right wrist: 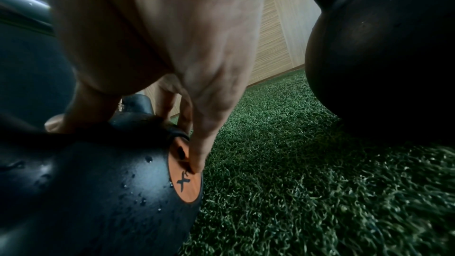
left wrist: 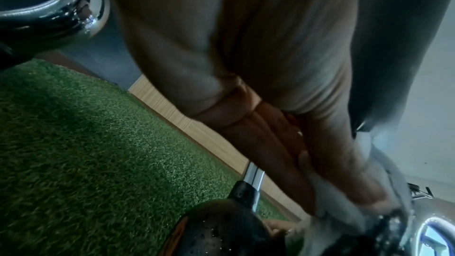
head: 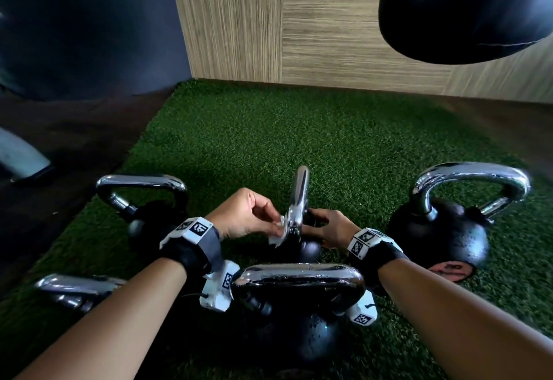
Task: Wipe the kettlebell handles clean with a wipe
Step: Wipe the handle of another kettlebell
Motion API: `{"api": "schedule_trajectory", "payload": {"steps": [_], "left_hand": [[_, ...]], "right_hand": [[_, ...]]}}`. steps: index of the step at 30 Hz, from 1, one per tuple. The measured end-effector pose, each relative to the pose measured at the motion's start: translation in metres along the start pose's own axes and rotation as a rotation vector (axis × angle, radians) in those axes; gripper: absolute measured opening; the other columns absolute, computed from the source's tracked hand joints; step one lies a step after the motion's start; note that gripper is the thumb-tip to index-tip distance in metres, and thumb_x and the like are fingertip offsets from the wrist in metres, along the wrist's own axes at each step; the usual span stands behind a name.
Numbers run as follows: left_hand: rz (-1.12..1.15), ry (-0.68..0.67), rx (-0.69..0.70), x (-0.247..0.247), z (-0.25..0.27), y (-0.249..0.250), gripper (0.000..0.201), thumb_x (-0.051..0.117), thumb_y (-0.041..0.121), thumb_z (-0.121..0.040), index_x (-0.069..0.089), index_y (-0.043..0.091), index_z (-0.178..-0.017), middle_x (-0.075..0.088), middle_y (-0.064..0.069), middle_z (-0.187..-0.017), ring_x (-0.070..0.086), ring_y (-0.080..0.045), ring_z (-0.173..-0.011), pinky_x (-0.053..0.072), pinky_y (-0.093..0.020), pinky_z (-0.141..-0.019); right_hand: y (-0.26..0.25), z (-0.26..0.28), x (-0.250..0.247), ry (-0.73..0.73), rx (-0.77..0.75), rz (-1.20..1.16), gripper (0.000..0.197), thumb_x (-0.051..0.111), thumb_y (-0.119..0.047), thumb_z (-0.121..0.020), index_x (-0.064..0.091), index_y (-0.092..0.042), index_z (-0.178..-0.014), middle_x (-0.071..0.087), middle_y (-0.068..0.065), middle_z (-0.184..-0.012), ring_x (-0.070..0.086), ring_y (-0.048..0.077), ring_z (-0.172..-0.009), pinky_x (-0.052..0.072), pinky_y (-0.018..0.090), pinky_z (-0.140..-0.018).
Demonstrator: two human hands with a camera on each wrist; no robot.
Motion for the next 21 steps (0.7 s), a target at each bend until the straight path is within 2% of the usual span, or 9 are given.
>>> {"api": "schedule_trajectory", "payload": {"steps": [4,7,9,11,13,15,17,19,21], "left_hand": [[-0.024,0.059,-0.033,0.007,0.009,-0.012,0.021,0.097,0.021,-0.065,0.081,0.032,-0.074,0.08,0.005,-0.082,0.074,-0.006,-0.076,0.056,-0.019,-0.074],[0.005,0.124,-0.044,0.019,0.014,-0.018,0.021,0.097,0.013,-0.064,0.08,0.024,-0.069,0.08,-0.001,-0.08,0.074,-0.011,-0.074,0.059,-0.029,-0.077],[-0.009,0.133,-0.013,0.021,0.014,-0.018,0.024,0.095,0.01,-0.066,0.078,0.026,-0.069,0.079,0.004,-0.077,0.072,-0.006,-0.072,0.055,-0.021,-0.073],[-0.096,0.113,-0.006,0.019,0.014,-0.012,0.024,0.095,0.016,-0.068,0.077,0.032,-0.07,0.078,0.013,-0.075,0.07,0.003,-0.069,0.049,-0.011,-0.068],[-0.166,0.116,-0.024,0.008,0.012,-0.006,0.02,0.095,0.027,-0.069,0.077,0.035,-0.074,0.077,0.018,-0.077,0.07,0.007,-0.071,0.047,-0.006,-0.066],[-0.149,0.163,-0.035,-0.01,0.008,0.004,0.016,0.092,0.032,-0.073,0.077,0.031,-0.08,0.078,0.016,-0.081,0.07,0.007,-0.073,0.048,-0.006,-0.067],[-0.01,0.218,-0.081,-0.032,0.002,0.013,0.02,0.088,0.032,-0.071,0.076,0.025,-0.085,0.079,0.01,-0.081,0.073,-0.001,-0.075,0.055,-0.014,-0.068],[0.234,0.279,-0.136,-0.05,-0.003,0.021,0.027,0.084,0.026,-0.065,0.074,0.016,-0.088,0.078,0.003,-0.078,0.074,-0.009,-0.072,0.06,-0.021,-0.063],[0.39,0.352,-0.133,-0.066,-0.01,0.032,0.025,0.081,0.02,-0.067,0.071,0.011,-0.088,0.078,0.001,-0.076,0.074,-0.008,-0.068,0.06,-0.02,-0.058]], "right_hand": [[-0.002,0.002,0.0,0.016,-0.002,-0.014,0.044,0.083,-0.035,-0.08,0.069,-0.02,-0.119,0.072,-0.015,-0.092,0.066,-0.012,-0.063,0.045,0.005,-0.05],[-0.005,0.004,0.001,0.02,0.003,0.001,0.047,0.082,-0.031,-0.081,0.069,-0.016,-0.123,0.075,-0.005,-0.098,0.067,-0.003,-0.07,0.047,0.01,-0.056],[-0.009,0.005,0.0,0.005,0.025,0.044,0.045,0.083,-0.033,-0.08,0.071,-0.015,-0.12,0.075,-0.003,-0.099,0.069,0.005,-0.076,0.055,0.018,-0.065],[-0.018,0.005,-0.005,-0.023,0.046,0.171,0.042,0.084,-0.039,-0.077,0.074,-0.018,-0.112,0.076,-0.001,-0.101,0.072,0.014,-0.089,0.058,0.03,-0.082],[-0.031,0.005,-0.02,0.049,0.075,0.26,0.032,0.085,-0.039,-0.075,0.077,-0.022,-0.101,0.077,-0.003,-0.095,0.071,0.01,-0.081,0.056,0.025,-0.071],[-0.049,0.005,-0.04,0.237,0.052,0.137,0.013,0.082,-0.026,-0.082,0.078,-0.022,-0.093,0.077,-0.004,-0.085,0.067,0.007,-0.064,0.052,0.02,-0.055],[-0.076,0.007,-0.056,0.362,-0.039,-0.064,0.007,0.075,-0.015,-0.088,0.078,-0.02,-0.092,0.075,-0.004,-0.074,0.061,0.008,-0.053,0.051,0.021,-0.048],[-0.11,0.01,-0.062,0.281,-0.181,-0.304,0.014,0.071,-0.005,-0.09,0.076,-0.016,-0.097,0.074,0.0,-0.069,0.06,0.007,-0.051,0.05,0.02,-0.047],[-0.146,0.015,-0.063,0.131,-0.312,-0.331,0.024,0.073,-0.005,-0.087,0.074,-0.017,-0.107,0.076,0.003,-0.081,0.067,0.011,-0.062,0.057,0.021,-0.058]]}}
Point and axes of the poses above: each hand's wrist, its own z-axis away from the middle knuckle, its own x-axis out of the palm, y = z × x, the point moved 6 cm from there along -z, towards the middle knuckle
